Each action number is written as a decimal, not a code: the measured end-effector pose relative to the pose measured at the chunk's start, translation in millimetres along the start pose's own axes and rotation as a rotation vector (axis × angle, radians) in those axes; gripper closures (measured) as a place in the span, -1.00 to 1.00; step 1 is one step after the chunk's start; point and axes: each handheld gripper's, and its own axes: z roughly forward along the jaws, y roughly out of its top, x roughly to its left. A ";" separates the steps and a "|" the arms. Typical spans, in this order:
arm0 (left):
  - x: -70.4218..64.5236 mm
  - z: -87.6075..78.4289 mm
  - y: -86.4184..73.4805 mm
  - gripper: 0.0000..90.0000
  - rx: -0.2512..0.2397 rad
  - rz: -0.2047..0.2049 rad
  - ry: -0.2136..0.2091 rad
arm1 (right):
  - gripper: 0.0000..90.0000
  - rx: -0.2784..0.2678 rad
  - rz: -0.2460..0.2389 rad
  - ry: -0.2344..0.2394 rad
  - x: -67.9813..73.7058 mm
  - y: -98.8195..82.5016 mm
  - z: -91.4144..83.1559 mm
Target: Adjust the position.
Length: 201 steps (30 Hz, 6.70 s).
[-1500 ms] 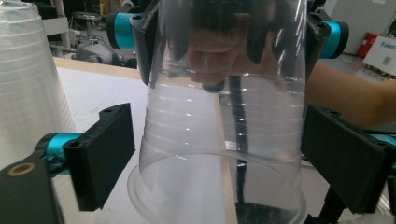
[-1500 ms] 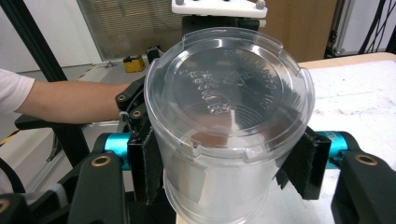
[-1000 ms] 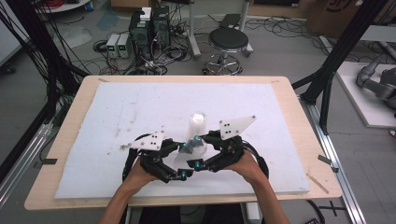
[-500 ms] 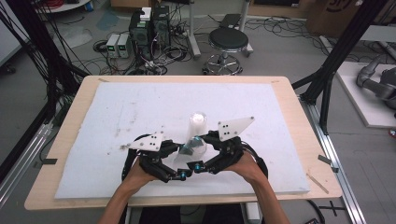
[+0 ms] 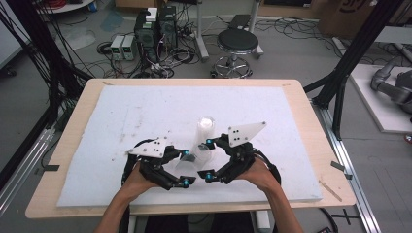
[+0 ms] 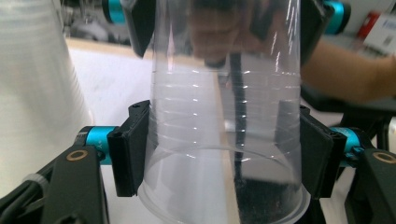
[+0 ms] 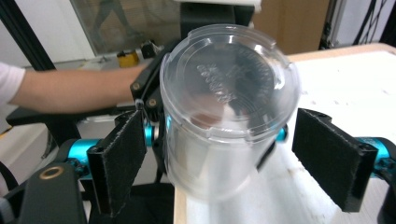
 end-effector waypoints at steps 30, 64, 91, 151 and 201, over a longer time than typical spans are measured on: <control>-7.0 6.0 47.4 -0.32 0.728 0.069 0.057 | -0.67 0.436 -0.081 -0.091 9.8 8.9 -7.2; -9.0 34.9 56.3 -0.31 0.859 0.085 0.051 | -0.50 0.583 -0.123 -0.047 8.7 18.1 24.5; -7.2 40.4 51.9 -0.36 0.877 0.081 0.052 | -0.07 0.606 -0.131 -0.034 7.6 15.2 28.6; -11.2 -10.9 -24.8 -0.96 -0.179 -0.017 0.082 | -0.06 -0.064 -0.040 0.001 3.3 -50.6 -12.8; -8.4 5.1 -13.1 -0.28 -0.240 0.017 -0.045 | -0.36 -0.066 -0.073 0.020 4.8 -50.8 -3.4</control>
